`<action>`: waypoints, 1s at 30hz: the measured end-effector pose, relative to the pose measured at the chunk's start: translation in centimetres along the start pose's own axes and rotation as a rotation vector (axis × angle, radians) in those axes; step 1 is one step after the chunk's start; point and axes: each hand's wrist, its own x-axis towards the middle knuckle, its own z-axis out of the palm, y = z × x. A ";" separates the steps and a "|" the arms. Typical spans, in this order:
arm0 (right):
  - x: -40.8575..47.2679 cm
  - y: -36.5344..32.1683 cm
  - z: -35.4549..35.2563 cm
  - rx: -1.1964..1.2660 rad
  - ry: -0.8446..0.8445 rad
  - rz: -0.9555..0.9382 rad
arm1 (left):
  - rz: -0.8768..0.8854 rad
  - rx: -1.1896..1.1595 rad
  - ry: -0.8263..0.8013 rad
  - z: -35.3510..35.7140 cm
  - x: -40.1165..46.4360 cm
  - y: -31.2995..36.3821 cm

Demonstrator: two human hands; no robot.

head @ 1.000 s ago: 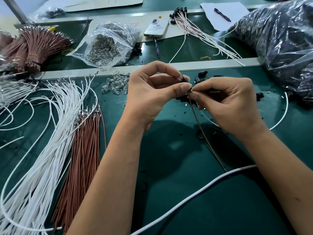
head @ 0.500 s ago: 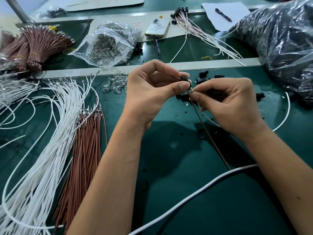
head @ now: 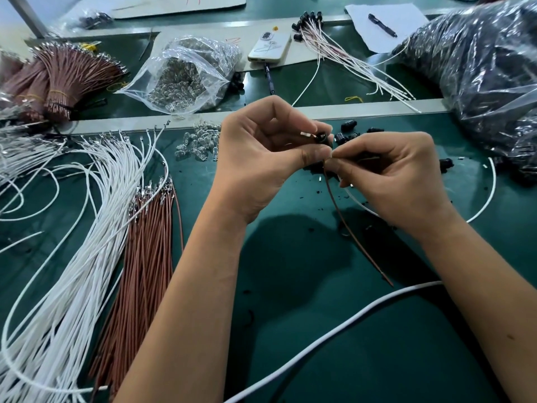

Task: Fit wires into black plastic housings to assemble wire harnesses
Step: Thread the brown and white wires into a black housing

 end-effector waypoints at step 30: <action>0.1 0.1 -0.1 -0.262 -0.018 -0.176 | 0.033 0.035 -0.048 0.0 -0.1 -0.1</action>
